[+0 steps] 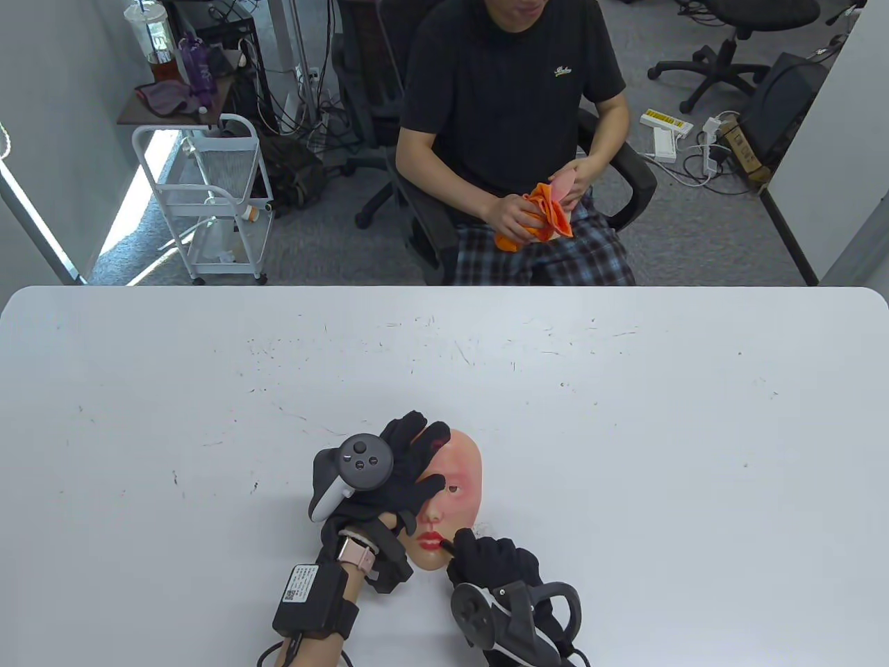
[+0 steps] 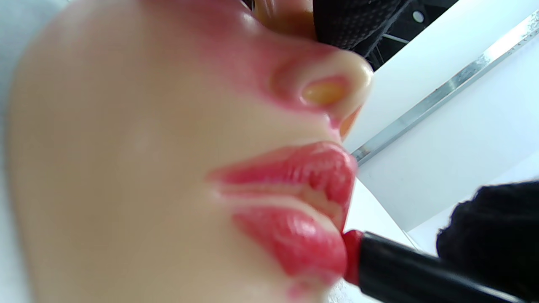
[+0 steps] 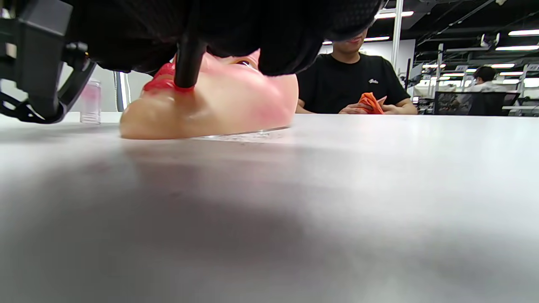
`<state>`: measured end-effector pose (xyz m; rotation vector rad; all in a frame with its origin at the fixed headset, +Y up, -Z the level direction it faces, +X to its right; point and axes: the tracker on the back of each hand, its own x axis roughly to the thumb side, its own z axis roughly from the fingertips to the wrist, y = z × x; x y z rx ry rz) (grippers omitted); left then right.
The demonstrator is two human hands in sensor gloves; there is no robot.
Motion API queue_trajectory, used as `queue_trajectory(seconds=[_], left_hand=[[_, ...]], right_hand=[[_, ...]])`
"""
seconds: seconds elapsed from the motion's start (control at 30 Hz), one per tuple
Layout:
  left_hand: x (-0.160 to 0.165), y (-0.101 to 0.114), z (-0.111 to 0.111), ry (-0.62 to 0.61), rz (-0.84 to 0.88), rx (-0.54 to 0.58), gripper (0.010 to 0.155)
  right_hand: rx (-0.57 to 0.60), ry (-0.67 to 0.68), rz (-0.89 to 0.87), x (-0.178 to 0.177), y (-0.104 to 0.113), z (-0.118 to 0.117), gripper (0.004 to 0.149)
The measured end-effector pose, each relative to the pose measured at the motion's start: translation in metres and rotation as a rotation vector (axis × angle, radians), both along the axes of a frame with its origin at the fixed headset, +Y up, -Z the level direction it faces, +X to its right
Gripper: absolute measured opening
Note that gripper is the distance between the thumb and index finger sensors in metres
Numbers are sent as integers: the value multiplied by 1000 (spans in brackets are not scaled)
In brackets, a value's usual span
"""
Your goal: Apply lipstick on mannequin lips
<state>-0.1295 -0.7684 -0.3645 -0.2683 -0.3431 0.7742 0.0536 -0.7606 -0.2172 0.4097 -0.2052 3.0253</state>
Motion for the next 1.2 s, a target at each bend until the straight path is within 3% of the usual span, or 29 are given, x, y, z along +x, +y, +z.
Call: queue_trajectory(seconds=[0.4, 0.67, 0.97, 1.2], left_hand=[[0, 0, 0, -3, -11, 0, 76], [0, 0, 0, 0, -7, 2, 76], [0, 0, 0, -3, -6, 0, 76], [0, -1, 0, -2, -4, 1, 76]], right_hand=[[22, 1, 29, -2, 1, 2, 51], [74, 60, 92, -28, 3, 3, 51], [89, 6, 101, -11, 4, 5, 51], [124, 42, 138, -28, 4, 5, 51]])
